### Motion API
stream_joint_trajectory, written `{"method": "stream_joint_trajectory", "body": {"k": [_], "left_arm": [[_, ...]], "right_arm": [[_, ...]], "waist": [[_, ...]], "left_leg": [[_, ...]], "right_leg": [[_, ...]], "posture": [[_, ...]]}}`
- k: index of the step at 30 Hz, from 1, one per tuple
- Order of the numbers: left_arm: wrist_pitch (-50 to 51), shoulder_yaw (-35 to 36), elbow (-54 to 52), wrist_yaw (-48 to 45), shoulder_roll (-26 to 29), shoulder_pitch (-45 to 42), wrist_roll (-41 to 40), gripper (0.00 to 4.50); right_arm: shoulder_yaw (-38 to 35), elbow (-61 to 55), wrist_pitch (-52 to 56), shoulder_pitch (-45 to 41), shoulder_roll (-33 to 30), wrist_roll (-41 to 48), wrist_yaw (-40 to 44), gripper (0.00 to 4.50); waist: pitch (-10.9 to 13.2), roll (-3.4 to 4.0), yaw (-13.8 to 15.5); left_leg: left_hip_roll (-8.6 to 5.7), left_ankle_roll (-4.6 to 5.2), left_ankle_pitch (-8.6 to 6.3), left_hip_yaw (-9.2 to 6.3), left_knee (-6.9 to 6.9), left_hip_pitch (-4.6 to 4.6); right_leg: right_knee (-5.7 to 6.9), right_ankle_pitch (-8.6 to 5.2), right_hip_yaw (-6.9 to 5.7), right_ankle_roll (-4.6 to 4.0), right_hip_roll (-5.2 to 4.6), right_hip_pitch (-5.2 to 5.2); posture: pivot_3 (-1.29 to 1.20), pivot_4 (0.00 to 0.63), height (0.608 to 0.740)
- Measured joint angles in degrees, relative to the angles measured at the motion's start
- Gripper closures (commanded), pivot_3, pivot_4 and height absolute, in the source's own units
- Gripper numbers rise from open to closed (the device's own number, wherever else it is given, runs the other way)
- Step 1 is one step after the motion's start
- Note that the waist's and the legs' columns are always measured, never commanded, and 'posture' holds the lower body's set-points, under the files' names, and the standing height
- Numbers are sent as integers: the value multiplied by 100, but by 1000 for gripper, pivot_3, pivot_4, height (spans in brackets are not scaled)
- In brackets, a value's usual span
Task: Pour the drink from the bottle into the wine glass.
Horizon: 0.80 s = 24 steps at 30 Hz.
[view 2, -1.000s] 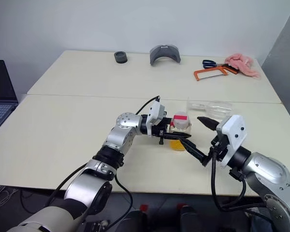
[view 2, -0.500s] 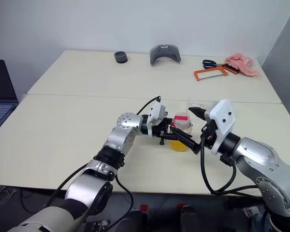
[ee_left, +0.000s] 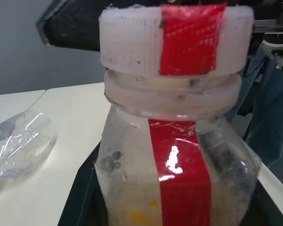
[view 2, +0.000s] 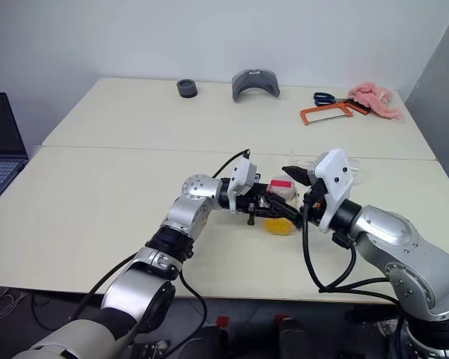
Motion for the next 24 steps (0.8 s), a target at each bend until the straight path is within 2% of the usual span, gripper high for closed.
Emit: {"method": "stream_joint_trajectory", "body": {"k": [2,6,11,17,20,24], "left_arm": [[-4,1,-20,3,3,27,0,2839],[-5,2,-48,4,4,66,0,2839],[5,-4,-92,14,-3,90,5,2847],[9,-4,-103,52,-29,105,4,2847],[15,-5,-123,103,-34,132,4,2847],[41,3,-163,163,9,215,2,2847]], "right_arm": [[23,2,-21,0,4,-102,7,2626],[198,-4,-210,16,-67,-442,146,2638],[436,-56,-983,164,-156,-1200,394,2689],[468,44,-1628,462,157,-1660,429,2743],[178,34,-1546,588,448,-1336,338,2757],[-842,-133,-1176,934,527,-709,-12,2759]], "waist": [[0,0,0],[0,0,-1],[0,0,-1],[0,0,-1],[0,0,0],[0,0,15]], "left_leg": [[0,0,0,0,0,0],[0,0,0,0,0,0],[0,0,0,1,0,0],[0,0,0,1,0,1],[1,0,0,-1,0,1],[-1,0,0,-5,0,-1]], "right_leg": [[0,0,0,0,0,0],[0,0,-1,0,0,0],[0,0,-1,0,1,0],[0,0,1,0,1,0],[1,0,1,0,0,0],[0,0,-2,0,-3,0]], "posture": [[0,150,740],[0,150,740],[0,150,740],[0,150,740],[0,150,740],[0,150,740]]}}
